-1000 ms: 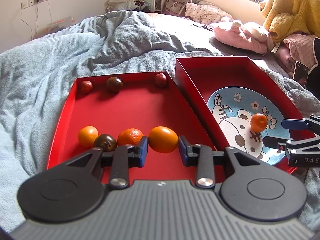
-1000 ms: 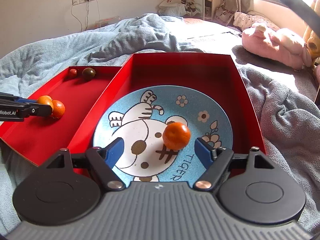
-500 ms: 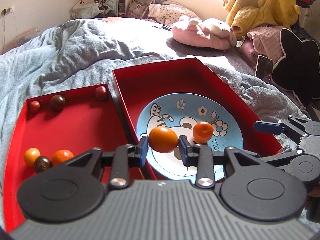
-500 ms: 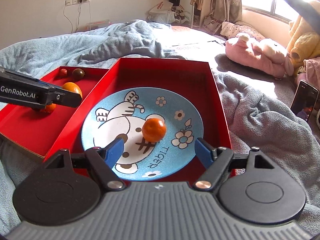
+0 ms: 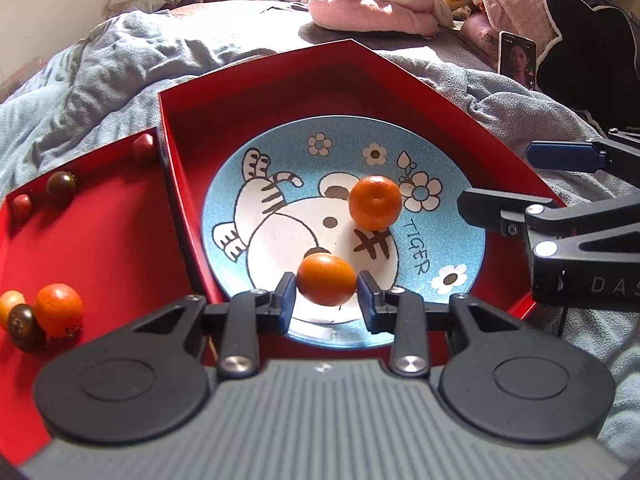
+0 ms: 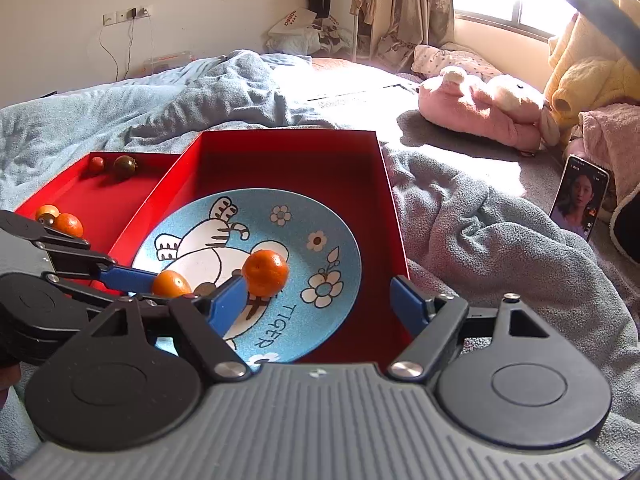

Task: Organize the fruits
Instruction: 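Carry the small tangerine with the left gripper onto the plate and open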

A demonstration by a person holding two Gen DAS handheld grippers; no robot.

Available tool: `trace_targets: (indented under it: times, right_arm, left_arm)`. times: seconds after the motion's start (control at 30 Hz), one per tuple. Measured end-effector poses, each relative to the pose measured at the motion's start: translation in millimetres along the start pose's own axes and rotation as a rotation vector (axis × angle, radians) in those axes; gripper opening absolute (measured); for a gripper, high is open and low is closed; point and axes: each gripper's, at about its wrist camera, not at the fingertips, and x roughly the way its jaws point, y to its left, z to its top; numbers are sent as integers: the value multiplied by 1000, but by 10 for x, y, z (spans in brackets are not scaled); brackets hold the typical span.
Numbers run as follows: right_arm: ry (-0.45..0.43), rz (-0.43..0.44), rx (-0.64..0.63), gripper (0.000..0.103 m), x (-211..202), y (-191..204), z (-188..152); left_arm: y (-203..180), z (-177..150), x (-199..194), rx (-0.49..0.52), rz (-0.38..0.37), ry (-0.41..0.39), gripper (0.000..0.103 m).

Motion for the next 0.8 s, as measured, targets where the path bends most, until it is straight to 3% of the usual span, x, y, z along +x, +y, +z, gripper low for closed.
trace_targets:
  times: [0.37,0.67,0.73,0.8]
  right_arm:
    - [-7,18,-10,82,-48,80,45]
    - [-18,20,-20,82,-97,101,82]
    - [-21,19,-19,83,-111,92,85]
    - [-22,16,-18,83,-124,83,91]
  left_arm:
    - [-84,-12,85,52,29,3,38]
    - [-105,1,50,49,6,0,37]
    - [-118,-1,33,55,12,-10,40]
    - [-115,7,3,51,17,-27,51]
